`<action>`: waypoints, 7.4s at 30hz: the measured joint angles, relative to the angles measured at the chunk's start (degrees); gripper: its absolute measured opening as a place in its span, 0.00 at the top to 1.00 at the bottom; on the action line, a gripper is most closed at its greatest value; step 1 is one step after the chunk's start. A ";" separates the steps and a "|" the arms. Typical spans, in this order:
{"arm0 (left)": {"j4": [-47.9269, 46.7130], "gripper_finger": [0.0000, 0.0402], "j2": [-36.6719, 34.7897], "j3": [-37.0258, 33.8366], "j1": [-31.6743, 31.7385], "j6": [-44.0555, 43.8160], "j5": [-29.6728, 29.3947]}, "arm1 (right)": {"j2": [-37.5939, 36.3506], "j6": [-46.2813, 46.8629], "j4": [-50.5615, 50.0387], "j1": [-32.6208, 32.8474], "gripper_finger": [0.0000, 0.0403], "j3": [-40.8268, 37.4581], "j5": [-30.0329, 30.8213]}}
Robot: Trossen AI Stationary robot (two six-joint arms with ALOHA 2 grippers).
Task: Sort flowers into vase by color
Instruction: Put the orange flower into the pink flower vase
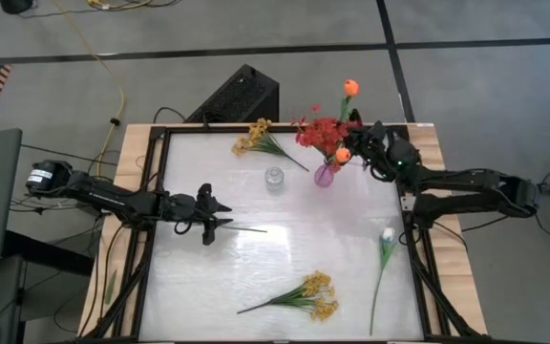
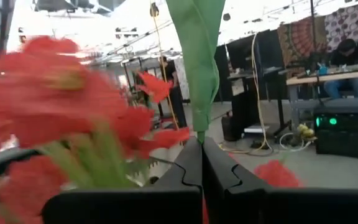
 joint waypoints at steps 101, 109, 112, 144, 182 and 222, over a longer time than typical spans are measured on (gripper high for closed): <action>17.32 0.66 69.49 69.81 15.48 8.70 8.60 | -3.34 -15.72 6.23 22.13 0.96 -7.10 8.65; 16.79 0.80 69.44 69.81 15.49 8.84 8.59 | -2.90 -9.36 15.61 20.85 0.96 -17.55 10.48; 16.57 0.80 69.40 69.83 15.52 8.53 8.55 | -2.91 -7.48 13.92 20.49 0.96 -17.27 10.41; 12.66 0.37 68.29 69.75 15.48 6.97 6.78 | -17.89 -6.49 -59.74 19.12 0.12 11.66 9.87; 7.27 0.37 66.18 69.79 15.15 7.53 7.39 | -17.27 -13.78 -67.88 17.44 0.09 21.97 14.78; 6.01 0.37 66.25 69.79 15.15 7.50 7.23 | -22.53 -5.79 -66.42 17.55 0.45 22.41 6.95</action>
